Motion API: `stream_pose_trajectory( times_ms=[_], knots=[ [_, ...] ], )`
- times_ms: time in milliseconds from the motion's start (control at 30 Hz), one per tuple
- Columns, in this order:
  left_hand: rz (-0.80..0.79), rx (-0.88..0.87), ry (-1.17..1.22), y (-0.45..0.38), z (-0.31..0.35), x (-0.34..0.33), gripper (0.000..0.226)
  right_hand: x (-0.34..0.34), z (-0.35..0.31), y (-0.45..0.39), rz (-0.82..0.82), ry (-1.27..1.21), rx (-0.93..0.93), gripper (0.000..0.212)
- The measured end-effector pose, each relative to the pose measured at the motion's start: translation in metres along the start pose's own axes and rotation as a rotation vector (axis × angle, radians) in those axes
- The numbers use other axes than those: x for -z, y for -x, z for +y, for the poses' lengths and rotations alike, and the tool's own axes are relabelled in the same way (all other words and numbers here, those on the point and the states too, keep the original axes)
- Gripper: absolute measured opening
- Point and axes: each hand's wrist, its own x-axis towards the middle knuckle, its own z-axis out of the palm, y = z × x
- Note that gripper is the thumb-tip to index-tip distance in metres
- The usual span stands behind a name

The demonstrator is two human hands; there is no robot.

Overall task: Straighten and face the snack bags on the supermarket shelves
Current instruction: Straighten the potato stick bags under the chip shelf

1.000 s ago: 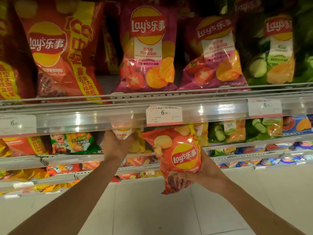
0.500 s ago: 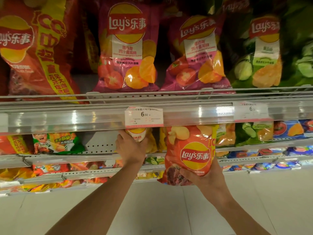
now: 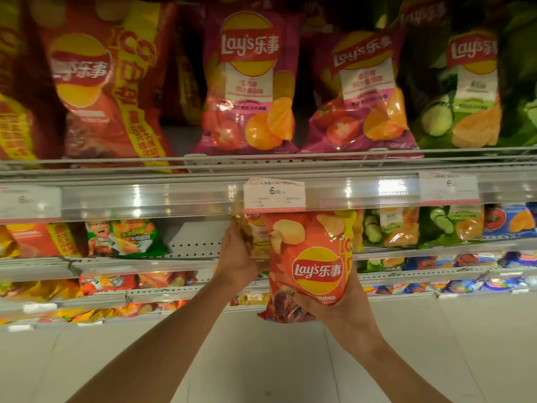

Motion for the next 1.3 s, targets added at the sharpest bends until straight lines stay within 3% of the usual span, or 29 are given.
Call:
stream_pose_trajectory(
  times_ms=[67, 200, 267, 400, 533, 700, 800, 1100, 1300],
  knots=[
    [0.024, -0.086, -0.132, 0.016, -0.018, 0.023, 0.113, -0.022, -0.007, 0.007, -0.011, 0.014, -0.002, 0.089],
    [0.190, -0.299, -0.457, 0.049, -0.080, 0.090, 0.070, -0.081, -0.026, 0.019, -0.050, 0.020, -0.026, 0.096],
    [0.229, -0.342, -0.584, 0.063, -0.113, 0.126, 0.062, -0.117, -0.038, 0.022, -0.052, 0.028, -0.007, 0.098],
    [0.092, -0.278, -0.860, 0.068, -0.153, 0.182, 0.075, -0.179, -0.057, 0.013, 0.000, 0.034, 0.020, 0.112],
    [-0.063, -0.291, -1.049, 0.058, -0.172, 0.206, 0.079, -0.216, -0.072, -0.008, 0.114, 0.106, 0.004, 0.105],
    [-0.032, -0.323, -1.032, 0.052, -0.177, 0.208, 0.078, -0.227, -0.080, -0.047, 0.242, 0.180, 0.058, 0.100],
    [-0.037, -0.299, -1.014, 0.053, -0.176, 0.204, 0.080, -0.232, -0.078, -0.063, 0.176, 0.174, 0.038, 0.093],
    [-0.086, -0.228, -1.007, 0.057, -0.168, 0.202, 0.083, -0.242, -0.053, -0.083, 0.009, 0.092, -0.047, 0.104],
    [-0.112, -0.165, -0.985, 0.061, -0.162, 0.198, 0.090, -0.244, -0.052, -0.076, 0.056, 0.183, -0.015, 0.100]
  ],
)
